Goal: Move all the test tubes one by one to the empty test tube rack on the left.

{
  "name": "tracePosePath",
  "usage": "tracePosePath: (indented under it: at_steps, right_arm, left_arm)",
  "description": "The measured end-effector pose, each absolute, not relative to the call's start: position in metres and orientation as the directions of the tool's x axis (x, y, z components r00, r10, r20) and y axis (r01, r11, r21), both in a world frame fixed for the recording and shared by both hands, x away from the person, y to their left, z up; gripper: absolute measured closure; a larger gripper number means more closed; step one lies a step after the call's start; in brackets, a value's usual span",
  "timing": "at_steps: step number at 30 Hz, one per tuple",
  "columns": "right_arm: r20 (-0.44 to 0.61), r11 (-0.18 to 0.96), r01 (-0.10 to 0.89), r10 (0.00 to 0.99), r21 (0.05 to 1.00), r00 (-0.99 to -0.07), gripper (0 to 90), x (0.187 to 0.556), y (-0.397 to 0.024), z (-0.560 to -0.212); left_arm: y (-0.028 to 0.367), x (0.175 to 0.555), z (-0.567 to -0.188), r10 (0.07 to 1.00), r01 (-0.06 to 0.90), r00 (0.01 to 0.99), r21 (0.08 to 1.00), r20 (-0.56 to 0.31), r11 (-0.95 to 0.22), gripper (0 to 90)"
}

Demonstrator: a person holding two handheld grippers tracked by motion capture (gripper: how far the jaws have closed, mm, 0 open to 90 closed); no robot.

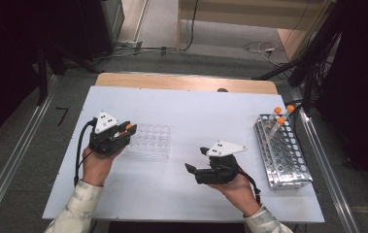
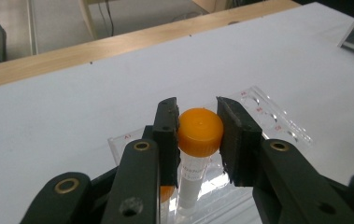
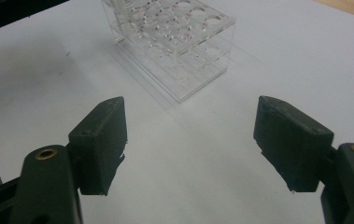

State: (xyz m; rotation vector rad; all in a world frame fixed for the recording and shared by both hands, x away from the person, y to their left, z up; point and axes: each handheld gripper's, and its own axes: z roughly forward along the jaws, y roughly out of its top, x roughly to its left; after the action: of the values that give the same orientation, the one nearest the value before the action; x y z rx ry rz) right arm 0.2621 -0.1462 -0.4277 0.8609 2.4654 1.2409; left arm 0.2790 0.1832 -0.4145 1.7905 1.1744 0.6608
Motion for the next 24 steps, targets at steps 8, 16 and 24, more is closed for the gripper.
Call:
tracePosePath:
  at_steps: [8,16,24]
  right_arm:
    - [0.036,0.467,0.392,0.606,0.793,-0.795,24.2,0.2625,-0.1464,-0.4283]
    - [0.042,0.464,0.397,0.608,0.792,-0.793,24.2,0.2620,-0.1469,-0.4277]
    - [0.041,0.464,0.397,0.608,0.792,-0.793,24.2,0.2619,-0.1462,-0.4281]
  left_arm:
    - [0.1831,0.2791,-0.4150,0.910,0.467,0.413,0.864,-0.027,-0.186,69.4]
    - [0.1837,0.2771,-0.4127,0.913,0.470,0.409,0.861,-0.017,-0.195,69.0]
    - [0.1838,0.2772,-0.4121,0.909,0.470,0.416,0.860,-0.018,-0.198,59.0]
